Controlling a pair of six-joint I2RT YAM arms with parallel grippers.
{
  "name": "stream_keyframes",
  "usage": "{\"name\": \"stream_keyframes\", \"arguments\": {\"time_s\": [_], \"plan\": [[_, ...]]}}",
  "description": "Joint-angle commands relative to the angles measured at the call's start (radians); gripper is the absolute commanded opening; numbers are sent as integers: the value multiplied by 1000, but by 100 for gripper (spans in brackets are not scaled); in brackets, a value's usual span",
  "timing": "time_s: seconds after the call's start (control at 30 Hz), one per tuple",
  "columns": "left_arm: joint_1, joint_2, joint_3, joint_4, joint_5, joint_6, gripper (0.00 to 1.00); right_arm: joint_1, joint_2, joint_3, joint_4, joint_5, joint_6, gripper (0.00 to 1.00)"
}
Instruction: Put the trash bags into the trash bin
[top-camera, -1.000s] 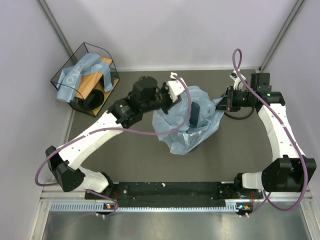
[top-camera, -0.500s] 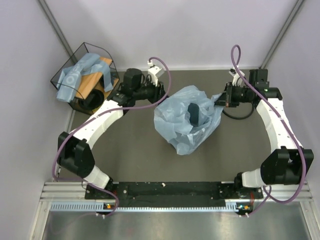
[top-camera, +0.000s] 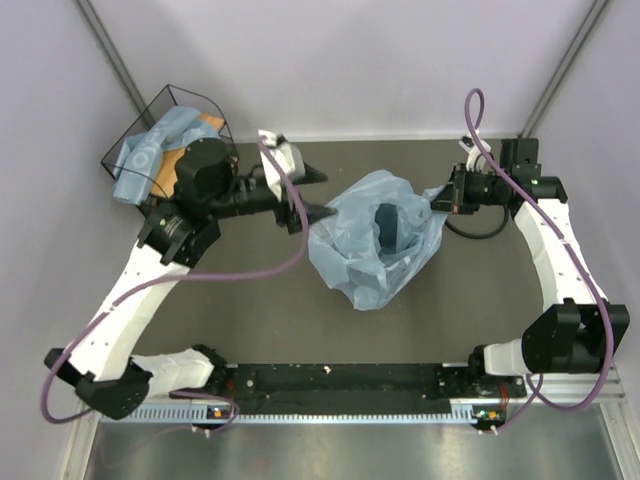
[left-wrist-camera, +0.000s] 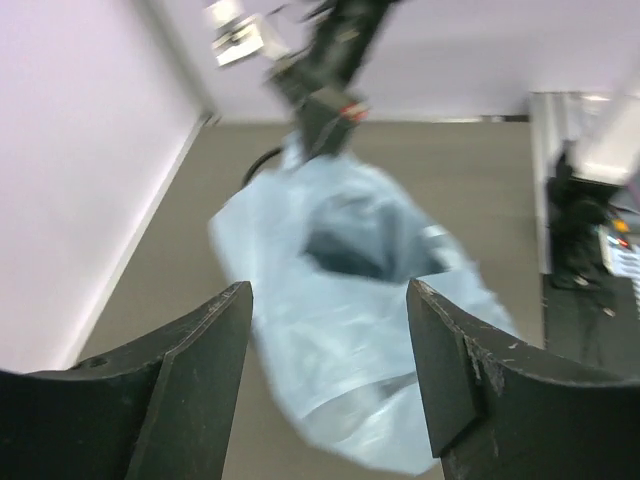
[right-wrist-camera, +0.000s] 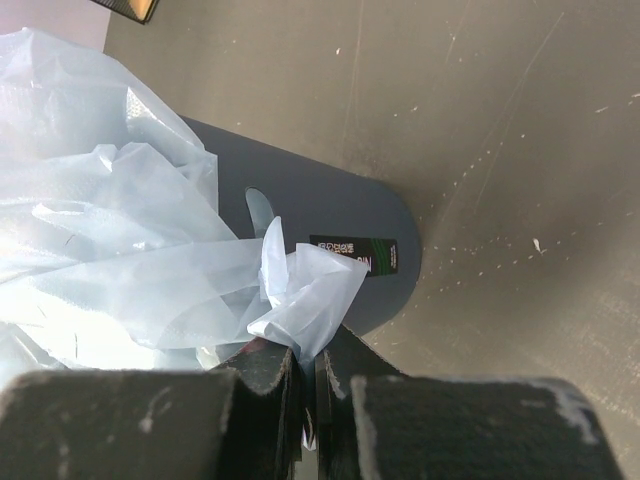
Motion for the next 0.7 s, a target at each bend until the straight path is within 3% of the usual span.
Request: {"name": "stream_keyframes", "arguments": {"time_s": [0.0, 0.17, 0.37, 0.4, 0.47, 0.5, 0.57, 0.6, 0.67], "plan": [[-212, 14, 44, -284, -53, 283, 70, 7, -33, 24, 31, -12, -9, 2], [-345, 109, 78, -329, -136, 343, 76, 7, -38, 21, 33, 0, -7, 2], [-449, 207, 98, -346, -241, 403, 74, 7, -32, 29, 31, 6, -7, 2], [-460, 217, 90, -347, -265, 410, 69, 7, -32, 29, 31, 11, -9, 2], [-464, 238, 93, -323, -360, 363, 49, 7, -29, 29, 31, 12, -12, 2], [-455, 234, 111, -306, -374, 314, 29, 7, -29, 29, 31, 18, -14, 2], [-357, 182, 95, -196, -265, 166, 13, 7, -30, 27, 31, 26, -17, 2], [-313, 151, 63, -130, -224, 103, 0, 7, -30, 24, 31, 34, -20, 2], [-199, 33, -78, 96, -169, -71, 0, 31, -26, 21, 31, 40, -20, 2]]}}
